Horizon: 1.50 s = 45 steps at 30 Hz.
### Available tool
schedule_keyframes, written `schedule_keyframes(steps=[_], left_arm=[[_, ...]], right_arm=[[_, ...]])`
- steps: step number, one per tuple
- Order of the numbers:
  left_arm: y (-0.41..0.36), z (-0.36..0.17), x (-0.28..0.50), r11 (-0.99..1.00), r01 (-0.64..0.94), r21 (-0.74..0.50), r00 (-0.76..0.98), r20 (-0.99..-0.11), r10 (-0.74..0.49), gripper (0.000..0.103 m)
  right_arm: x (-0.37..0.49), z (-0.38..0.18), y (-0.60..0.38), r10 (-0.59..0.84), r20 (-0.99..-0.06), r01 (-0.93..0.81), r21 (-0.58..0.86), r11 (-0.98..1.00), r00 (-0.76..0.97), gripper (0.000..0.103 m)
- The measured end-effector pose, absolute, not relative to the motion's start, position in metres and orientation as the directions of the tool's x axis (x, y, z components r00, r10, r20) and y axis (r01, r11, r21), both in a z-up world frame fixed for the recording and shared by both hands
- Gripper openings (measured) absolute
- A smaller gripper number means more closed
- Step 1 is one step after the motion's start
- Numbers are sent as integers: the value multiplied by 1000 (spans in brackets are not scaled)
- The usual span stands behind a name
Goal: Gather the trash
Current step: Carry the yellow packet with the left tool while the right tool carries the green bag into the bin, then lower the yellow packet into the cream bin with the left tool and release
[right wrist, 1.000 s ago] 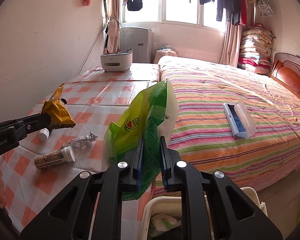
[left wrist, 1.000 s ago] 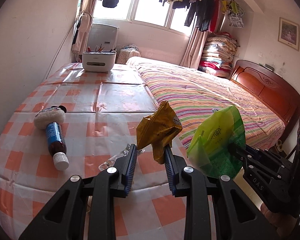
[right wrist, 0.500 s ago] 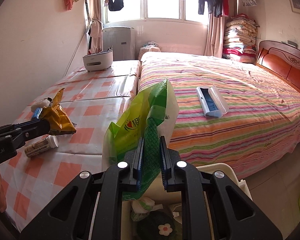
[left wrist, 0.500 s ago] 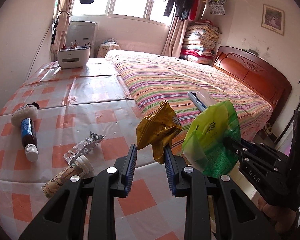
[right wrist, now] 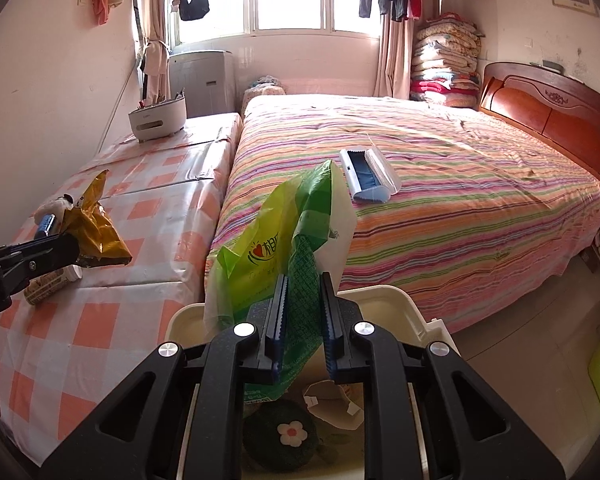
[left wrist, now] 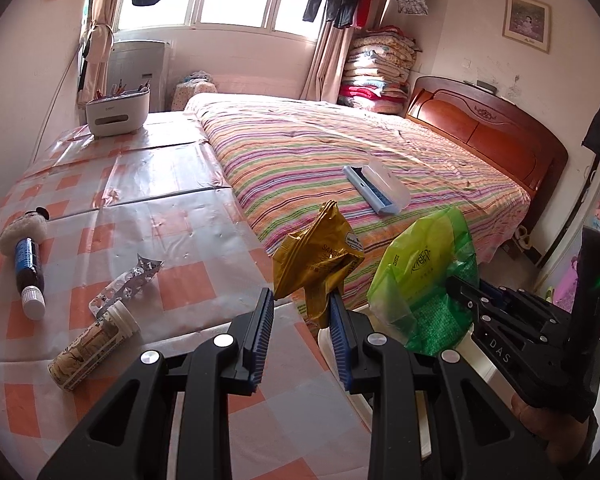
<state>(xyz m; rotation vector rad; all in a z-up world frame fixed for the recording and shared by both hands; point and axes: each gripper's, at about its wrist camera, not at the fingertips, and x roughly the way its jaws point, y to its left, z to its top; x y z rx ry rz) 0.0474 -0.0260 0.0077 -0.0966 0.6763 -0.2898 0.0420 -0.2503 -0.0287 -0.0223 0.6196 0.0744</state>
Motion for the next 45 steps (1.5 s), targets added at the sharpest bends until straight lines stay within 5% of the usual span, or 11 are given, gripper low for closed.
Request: schedule_keyframes(steps=[8, 12, 20, 23, 42, 45], left_arm=[[-42, 4, 49, 951, 255, -175, 725, -617, -308, 27], [-46, 0, 52, 949, 263, -174, 716, -624, -313, 27], [-59, -4, 52, 944, 282, -173, 701, -635, -326, 27], [-65, -7, 53, 940, 293, -174, 689, -644, -334, 27], [-101, -28, 60, 921, 351, -166, 620, -696, -362, 30], [-104, -29, 59, 920, 357, -162, 620, -695, -363, 41]], right_arm=[[38, -30, -265, 40, -575, -37, 17, 999, 817, 21], [37, -25, -269, 18, -552, -9, 19, 1000, 833, 47], [37, -23, -275, 1, -545, 13, 23, 1000, 838, 49], [36, -21, -278, -15, -535, 34, 26, 999, 845, 63], [31, -12, -300, -70, -494, 120, 70, 990, 867, 74], [32, -12, -300, -71, -493, 123, 74, 990, 867, 76]])
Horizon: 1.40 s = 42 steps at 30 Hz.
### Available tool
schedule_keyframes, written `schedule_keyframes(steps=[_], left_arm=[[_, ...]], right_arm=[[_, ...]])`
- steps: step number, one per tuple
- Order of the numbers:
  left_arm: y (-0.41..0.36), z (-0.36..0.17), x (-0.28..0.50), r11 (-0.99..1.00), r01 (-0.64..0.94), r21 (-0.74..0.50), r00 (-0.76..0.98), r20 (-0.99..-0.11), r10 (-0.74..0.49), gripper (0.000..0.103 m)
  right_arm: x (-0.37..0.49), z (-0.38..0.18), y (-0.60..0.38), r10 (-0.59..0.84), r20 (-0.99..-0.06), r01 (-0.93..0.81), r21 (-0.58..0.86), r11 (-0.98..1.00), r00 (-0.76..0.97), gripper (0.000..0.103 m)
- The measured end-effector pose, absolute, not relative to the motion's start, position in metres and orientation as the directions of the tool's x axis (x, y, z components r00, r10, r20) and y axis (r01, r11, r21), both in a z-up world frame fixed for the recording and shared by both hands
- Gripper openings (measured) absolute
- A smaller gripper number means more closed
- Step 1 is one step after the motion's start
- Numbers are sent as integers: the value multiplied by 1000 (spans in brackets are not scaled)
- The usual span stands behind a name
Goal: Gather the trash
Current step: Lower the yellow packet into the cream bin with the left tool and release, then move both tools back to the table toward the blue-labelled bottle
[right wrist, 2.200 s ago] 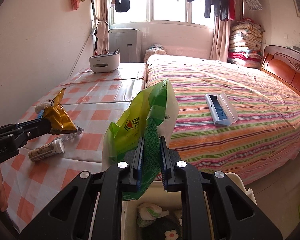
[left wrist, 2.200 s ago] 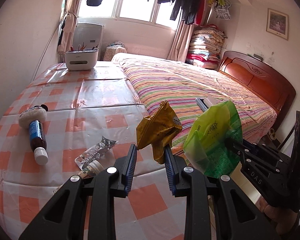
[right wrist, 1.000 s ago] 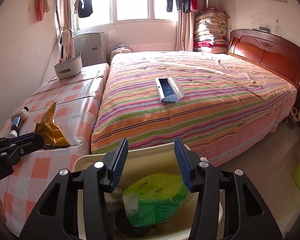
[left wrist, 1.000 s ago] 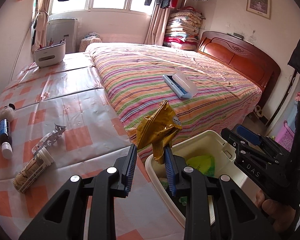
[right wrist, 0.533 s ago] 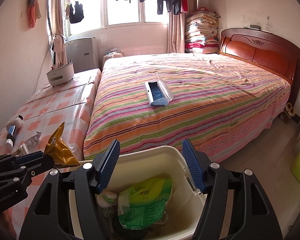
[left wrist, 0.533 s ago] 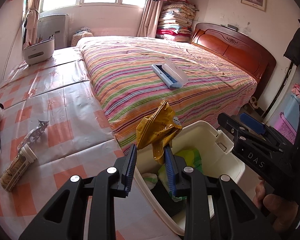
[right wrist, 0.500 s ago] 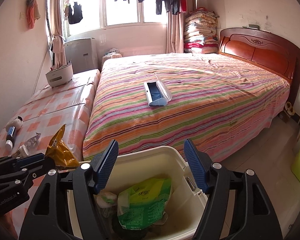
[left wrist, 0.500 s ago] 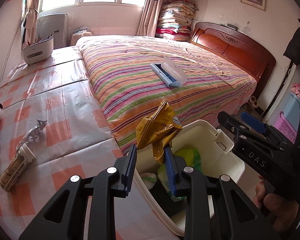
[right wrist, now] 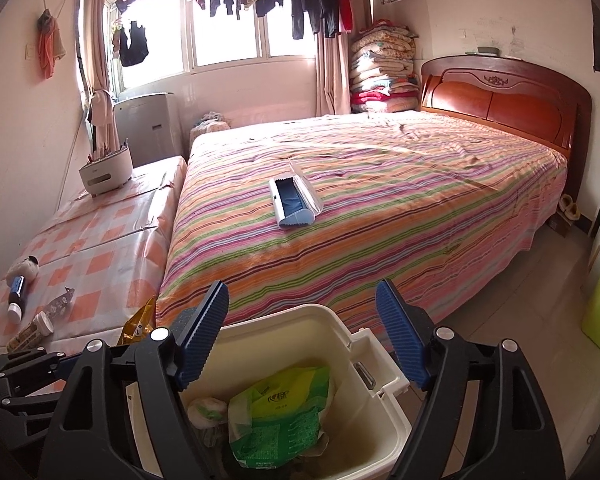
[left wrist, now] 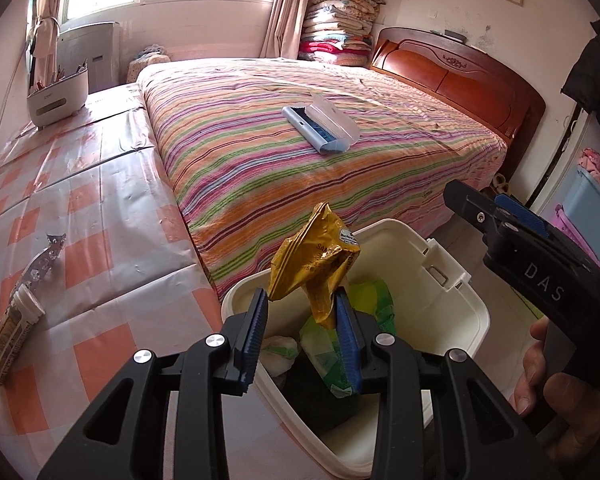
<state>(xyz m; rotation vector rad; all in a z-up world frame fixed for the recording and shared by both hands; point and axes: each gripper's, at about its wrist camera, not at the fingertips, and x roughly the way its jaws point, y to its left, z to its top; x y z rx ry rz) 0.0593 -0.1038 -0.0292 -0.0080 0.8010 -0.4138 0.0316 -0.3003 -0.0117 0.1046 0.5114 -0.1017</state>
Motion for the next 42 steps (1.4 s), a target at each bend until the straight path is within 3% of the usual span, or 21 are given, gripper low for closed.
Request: schedule_keyframes(steps=[6, 11, 18, 30, 42], left_arm=[[-105, -23, 53, 929, 348, -128, 661, -669, -340, 73], [-99, -19, 51, 937, 330, -111, 679, -662, -317, 75], [-72, -17, 59, 952, 252, -175, 686, -661, -303, 75], [-45, -8, 57, 964, 198, -175, 724, -637, -264, 75], [-10, 2, 55, 972, 132, -195, 749, -622, -227, 76]], right_arm=[[31, -12, -300, -69, -496, 124, 77, 989, 865, 76], [32, -13, -300, -71, -500, 127, 78, 989, 863, 76], [35, -15, -294, -75, -508, 122, 60, 991, 858, 78], [42, -18, -276, -60, -520, 99, 48, 994, 852, 96], [51, -21, -245, -29, -540, 55, 32, 998, 841, 96]])
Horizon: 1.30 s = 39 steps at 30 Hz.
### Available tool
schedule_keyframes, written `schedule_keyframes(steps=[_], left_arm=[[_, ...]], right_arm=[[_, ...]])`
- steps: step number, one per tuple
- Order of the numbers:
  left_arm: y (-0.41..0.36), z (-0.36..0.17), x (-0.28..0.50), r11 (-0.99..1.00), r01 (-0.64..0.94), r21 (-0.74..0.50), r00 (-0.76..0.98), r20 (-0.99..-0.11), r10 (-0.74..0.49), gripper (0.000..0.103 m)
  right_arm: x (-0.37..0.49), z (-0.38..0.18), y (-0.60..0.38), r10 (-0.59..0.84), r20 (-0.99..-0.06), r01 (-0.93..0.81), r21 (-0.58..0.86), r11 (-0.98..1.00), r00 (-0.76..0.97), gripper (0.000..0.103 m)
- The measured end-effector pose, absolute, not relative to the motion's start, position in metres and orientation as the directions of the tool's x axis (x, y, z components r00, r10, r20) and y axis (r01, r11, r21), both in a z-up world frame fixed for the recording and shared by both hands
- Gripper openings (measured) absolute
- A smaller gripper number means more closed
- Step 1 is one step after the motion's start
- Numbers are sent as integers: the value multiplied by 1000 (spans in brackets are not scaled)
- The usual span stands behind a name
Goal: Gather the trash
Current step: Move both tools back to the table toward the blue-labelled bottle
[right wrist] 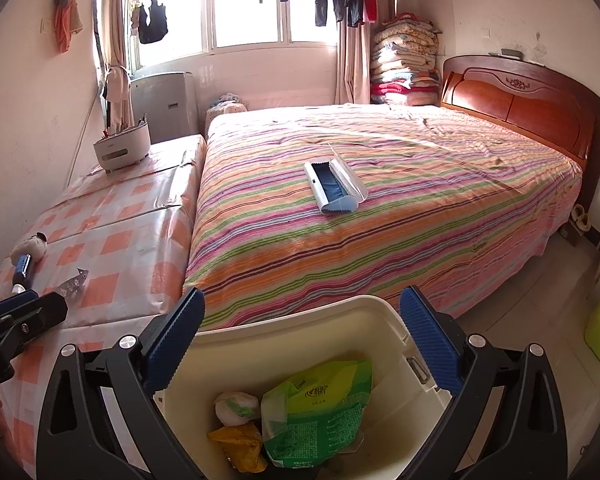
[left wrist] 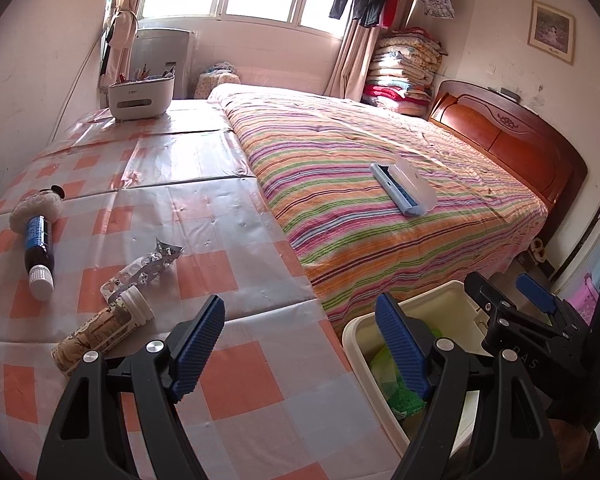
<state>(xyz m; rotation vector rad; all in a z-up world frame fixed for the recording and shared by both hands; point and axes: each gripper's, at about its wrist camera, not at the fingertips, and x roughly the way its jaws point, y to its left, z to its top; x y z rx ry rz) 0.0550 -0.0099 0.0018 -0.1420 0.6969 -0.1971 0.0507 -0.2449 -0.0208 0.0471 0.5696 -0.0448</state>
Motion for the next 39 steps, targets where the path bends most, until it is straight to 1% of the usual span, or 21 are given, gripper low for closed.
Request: schedule_keyframes(steps=[22, 32, 39], left_arm=[[102, -3, 39, 967, -95, -236, 765, -639, -81, 76], [150, -16, 34, 951, -188, -245, 744, -668, -24, 75], [185, -18, 40, 916, -267, -299, 744, -669, -2, 75]], right_arm=[[61, -29, -165, 56, -562, -84, -24, 996, 825, 96], [62, -37, -134, 110, -586, -152, -23, 988, 803, 96], [63, -41, -116, 129, -592, -182, -30, 983, 796, 96]])
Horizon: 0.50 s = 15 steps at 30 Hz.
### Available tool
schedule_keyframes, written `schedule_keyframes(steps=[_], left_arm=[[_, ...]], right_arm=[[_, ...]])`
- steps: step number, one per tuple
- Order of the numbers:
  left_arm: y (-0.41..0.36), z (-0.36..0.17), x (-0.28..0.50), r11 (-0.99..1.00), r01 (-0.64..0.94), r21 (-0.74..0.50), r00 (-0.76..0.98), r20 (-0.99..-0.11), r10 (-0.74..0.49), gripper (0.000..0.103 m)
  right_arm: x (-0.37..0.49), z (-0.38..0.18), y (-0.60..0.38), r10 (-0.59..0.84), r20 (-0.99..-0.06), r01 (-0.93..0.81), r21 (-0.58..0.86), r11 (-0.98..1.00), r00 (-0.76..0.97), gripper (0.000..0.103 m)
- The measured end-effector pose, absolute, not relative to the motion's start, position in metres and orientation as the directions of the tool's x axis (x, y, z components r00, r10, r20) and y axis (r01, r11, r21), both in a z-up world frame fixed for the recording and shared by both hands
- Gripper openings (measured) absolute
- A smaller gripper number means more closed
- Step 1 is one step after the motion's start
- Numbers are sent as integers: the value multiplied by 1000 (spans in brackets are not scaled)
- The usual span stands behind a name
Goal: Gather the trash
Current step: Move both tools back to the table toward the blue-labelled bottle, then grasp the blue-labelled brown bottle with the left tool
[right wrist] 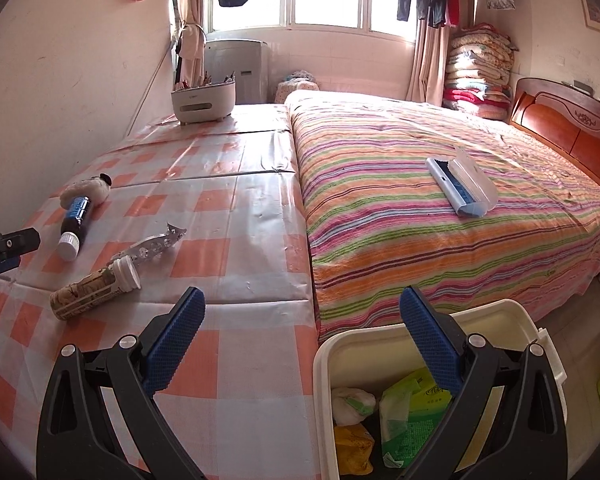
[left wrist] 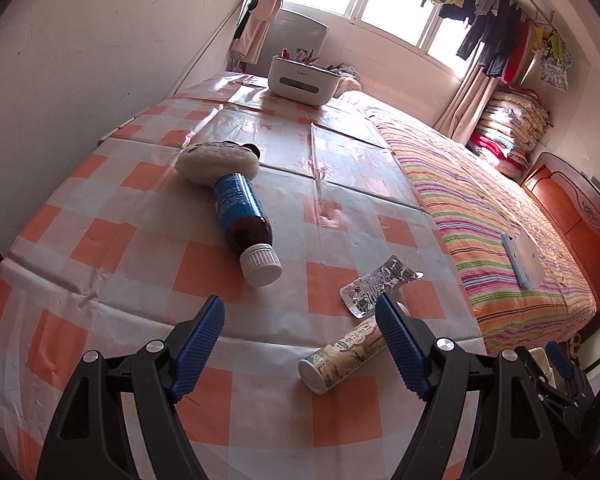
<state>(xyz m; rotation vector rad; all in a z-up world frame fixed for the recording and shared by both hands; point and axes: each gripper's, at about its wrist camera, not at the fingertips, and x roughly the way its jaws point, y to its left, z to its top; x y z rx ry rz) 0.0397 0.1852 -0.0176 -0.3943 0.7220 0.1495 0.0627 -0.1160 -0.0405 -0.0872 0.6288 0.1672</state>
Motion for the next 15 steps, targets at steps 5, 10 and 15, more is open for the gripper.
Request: schedule_keyframes(steps=[5, 10, 15], left_arm=[[207, -21, 63, 875, -344, -340, 720, -694, 13, 75], [224, -24, 95, 864, -401, -306, 678, -733, 55, 75], [239, -36, 124, 845, -442, -299, 629, -775, 55, 75]], right_arm=[[65, -43, -110, 140, -598, -195, -28, 980, 789, 96], [67, -44, -109, 150, -601, -202, -19, 979, 785, 96], [68, -46, -107, 159, -608, -210, -13, 978, 778, 96]])
